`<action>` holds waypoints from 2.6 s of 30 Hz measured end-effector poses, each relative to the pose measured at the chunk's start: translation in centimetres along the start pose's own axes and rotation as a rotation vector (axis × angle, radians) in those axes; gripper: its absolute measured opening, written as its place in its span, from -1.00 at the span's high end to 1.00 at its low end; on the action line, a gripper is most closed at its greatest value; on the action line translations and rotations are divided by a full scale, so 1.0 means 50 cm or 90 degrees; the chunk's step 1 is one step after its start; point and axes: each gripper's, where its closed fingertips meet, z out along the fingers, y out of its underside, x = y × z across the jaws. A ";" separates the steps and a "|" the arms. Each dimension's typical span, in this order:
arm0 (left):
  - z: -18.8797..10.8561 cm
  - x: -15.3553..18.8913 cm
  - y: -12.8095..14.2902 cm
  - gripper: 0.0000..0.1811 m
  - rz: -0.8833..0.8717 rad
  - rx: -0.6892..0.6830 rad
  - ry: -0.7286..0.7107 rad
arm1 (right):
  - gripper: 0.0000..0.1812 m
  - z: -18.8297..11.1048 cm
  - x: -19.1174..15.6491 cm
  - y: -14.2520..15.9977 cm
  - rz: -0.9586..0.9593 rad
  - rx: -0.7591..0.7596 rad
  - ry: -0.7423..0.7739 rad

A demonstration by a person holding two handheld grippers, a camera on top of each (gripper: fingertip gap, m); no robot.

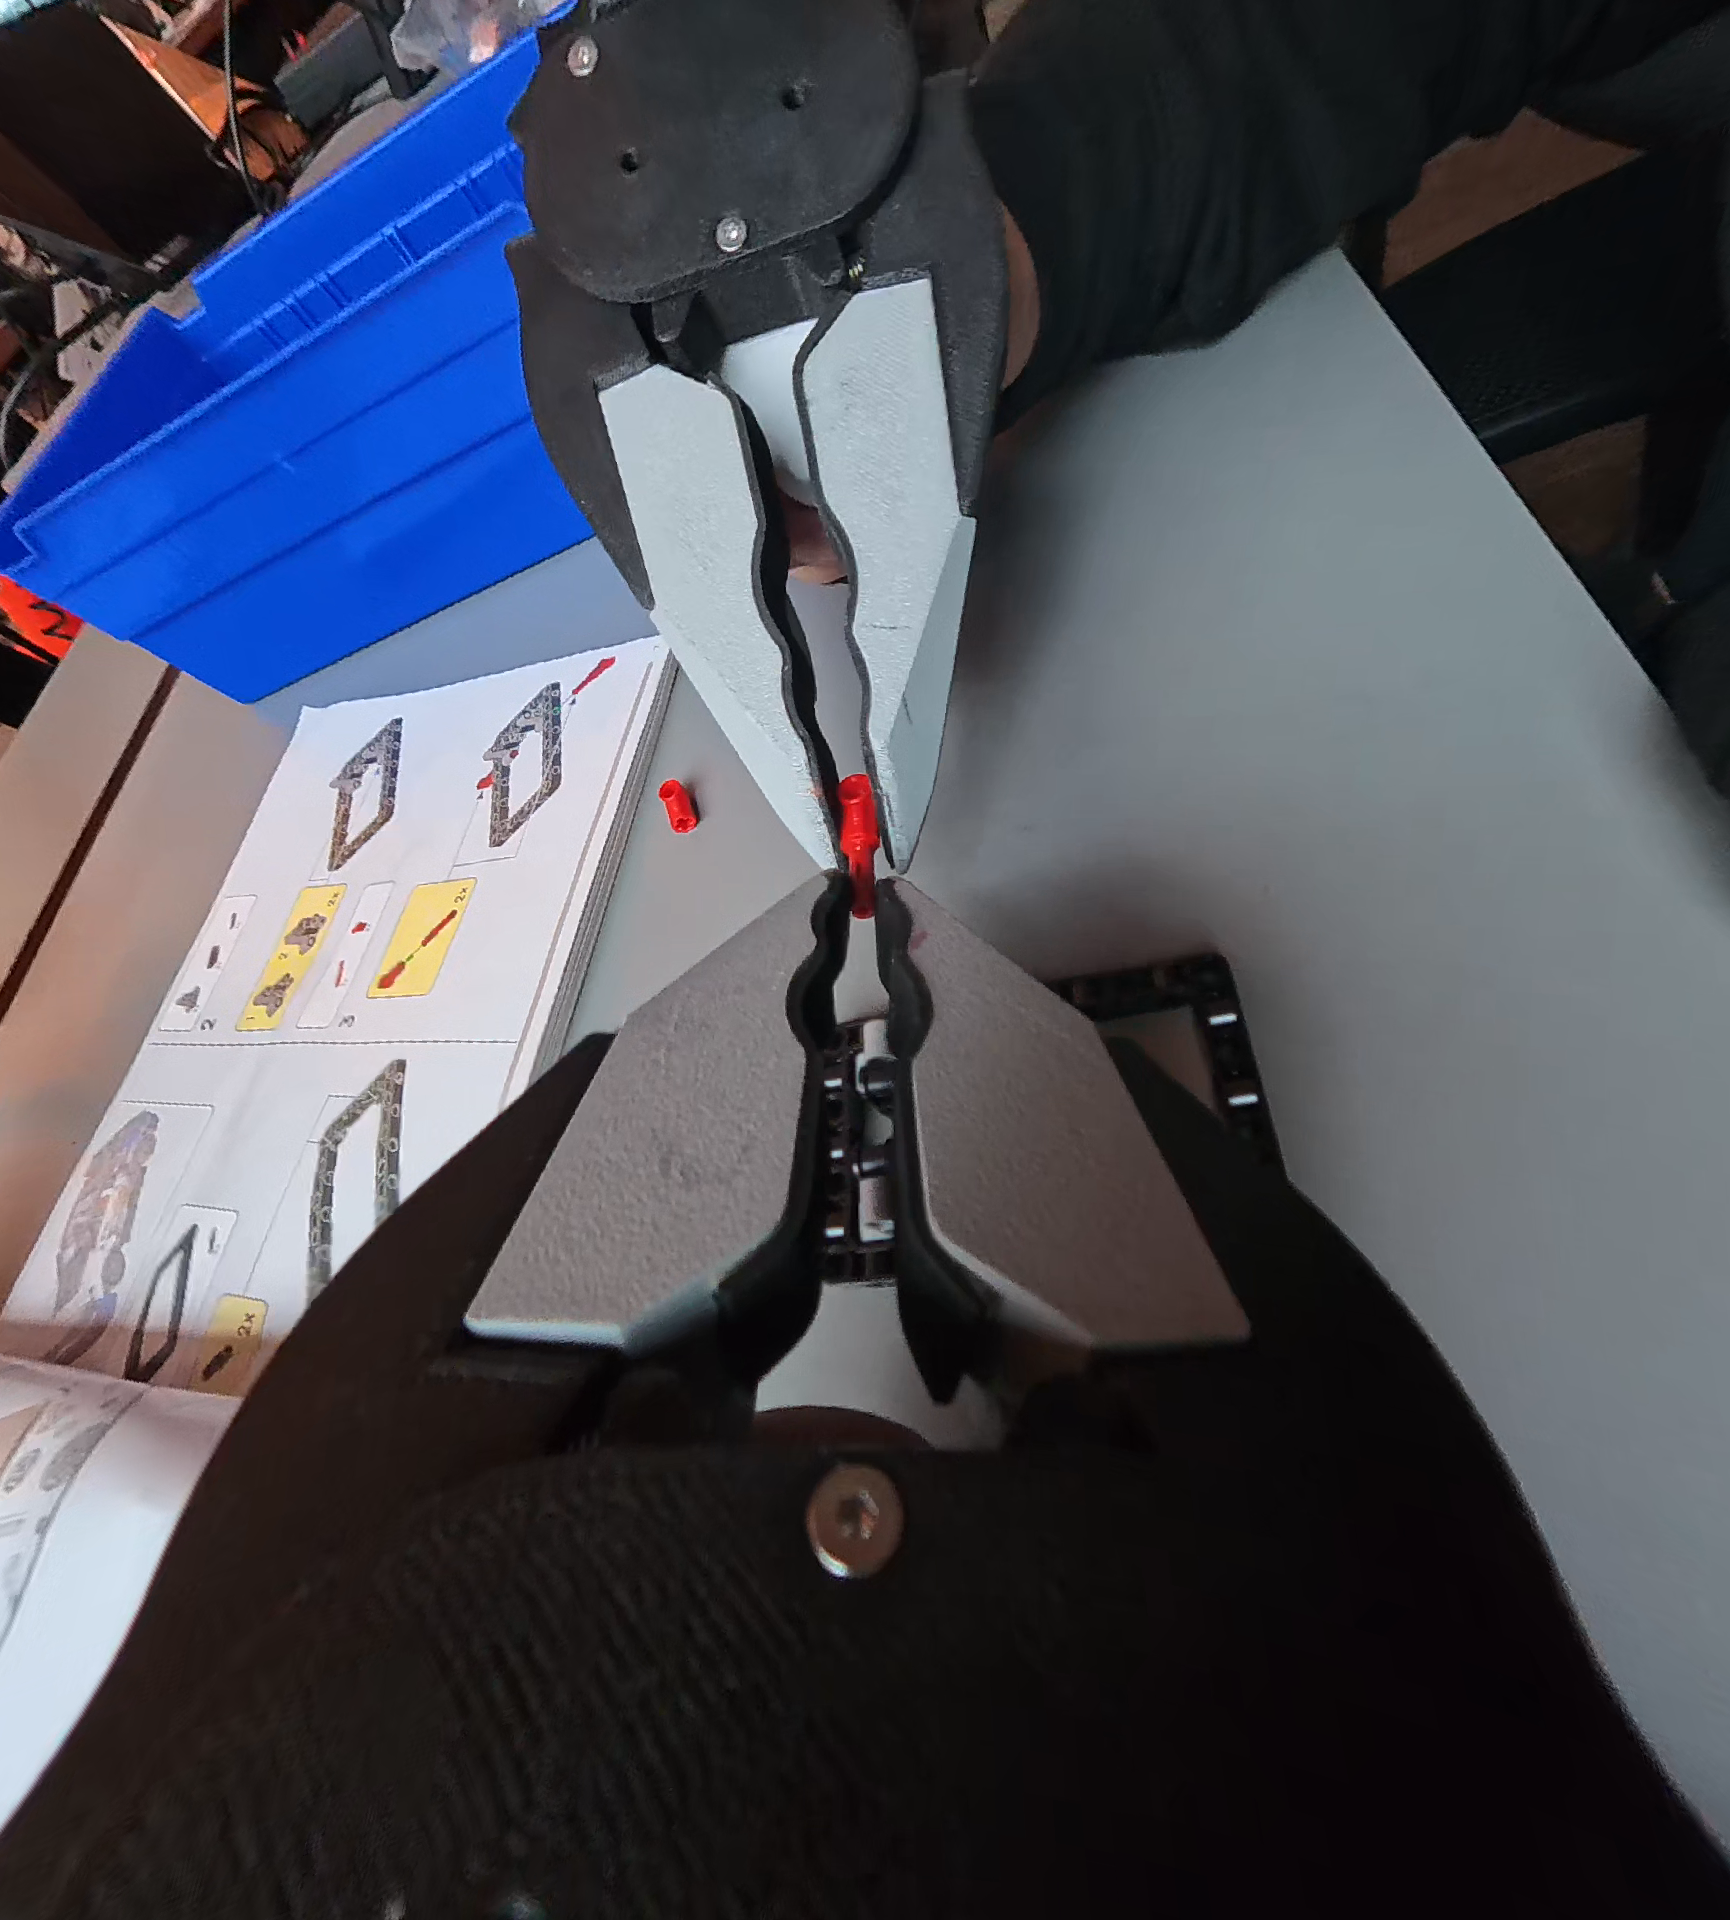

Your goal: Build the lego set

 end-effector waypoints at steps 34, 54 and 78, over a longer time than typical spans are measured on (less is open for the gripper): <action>-0.004 0.012 0.090 0.53 -0.106 -0.158 0.094 | 0.95 0.032 -0.010 0.060 0.145 -0.142 -0.074; 0.006 0.013 0.088 0.66 -0.118 -0.149 0.069 | 0.95 0.033 -0.015 0.064 0.070 -0.210 -0.055; -0.011 0.032 0.087 0.66 -0.141 -0.155 0.045 | 0.95 0.049 -0.034 0.049 0.059 -0.168 -0.073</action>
